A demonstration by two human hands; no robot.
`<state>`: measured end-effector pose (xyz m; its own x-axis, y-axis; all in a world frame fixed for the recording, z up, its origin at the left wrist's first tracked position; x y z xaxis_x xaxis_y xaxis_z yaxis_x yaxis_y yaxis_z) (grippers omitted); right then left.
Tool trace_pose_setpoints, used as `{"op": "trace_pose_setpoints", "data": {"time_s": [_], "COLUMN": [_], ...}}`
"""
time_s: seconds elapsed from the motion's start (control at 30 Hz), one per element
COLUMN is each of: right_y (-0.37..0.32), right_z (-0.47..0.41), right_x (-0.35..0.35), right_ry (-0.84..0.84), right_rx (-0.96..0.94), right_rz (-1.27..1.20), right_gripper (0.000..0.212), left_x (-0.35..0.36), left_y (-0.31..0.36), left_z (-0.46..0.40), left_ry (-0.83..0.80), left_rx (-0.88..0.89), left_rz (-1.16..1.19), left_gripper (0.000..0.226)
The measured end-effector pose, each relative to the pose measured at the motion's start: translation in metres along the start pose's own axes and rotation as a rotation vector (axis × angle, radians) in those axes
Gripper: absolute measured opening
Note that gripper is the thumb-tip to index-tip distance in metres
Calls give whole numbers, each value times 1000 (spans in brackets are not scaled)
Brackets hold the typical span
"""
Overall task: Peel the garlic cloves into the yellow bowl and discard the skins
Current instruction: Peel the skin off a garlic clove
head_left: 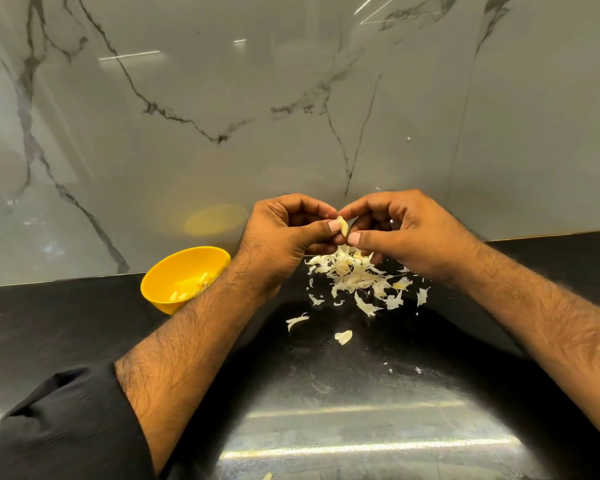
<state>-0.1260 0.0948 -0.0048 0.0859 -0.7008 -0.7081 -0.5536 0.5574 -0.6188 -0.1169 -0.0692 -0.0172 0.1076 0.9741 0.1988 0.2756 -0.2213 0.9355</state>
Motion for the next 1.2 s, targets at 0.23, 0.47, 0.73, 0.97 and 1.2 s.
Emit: {"op": "trace_pose_setpoints", "data": {"time_s": [0.23, 0.47, 0.73, 0.97, 1.2], "right_y": [2, 11, 22, 18, 11], "right_z": [0, -2, -5, -2, -1], "right_x": [-2, -5, -9, -12, -16], "right_ry": [50, 84, 89, 105, 124], "right_rx": [-9, 42, 84, 66, 34], "right_rz": [-1, -116, -159, -178, -151], "right_gripper": [16, 10, 12, 18, 25], "left_x": [1, 7, 1, -7, 10], "left_y": [1, 0, 2, 5, -2], "left_z": [0, 1, 0, -4, 0], "left_ry": [-14, -59, 31, 55, -125], "left_rx": [36, 9, -33, 106, 33], "left_rz": [-49, -64, -266, -551, -190], "left_gripper": [18, 12, 45, 25, 24]}}
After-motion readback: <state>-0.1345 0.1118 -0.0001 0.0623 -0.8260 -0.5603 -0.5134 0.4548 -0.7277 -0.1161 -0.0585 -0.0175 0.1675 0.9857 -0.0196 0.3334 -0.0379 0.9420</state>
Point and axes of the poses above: each hand's wrist, its own z-axis away from the middle knuckle, its own x-axis out of the palm, y = z × x, the point moved 10 cm from there along -z, towards the middle knuckle, and after that the axes turned 15 degrees about z, right-handed, at the moved point
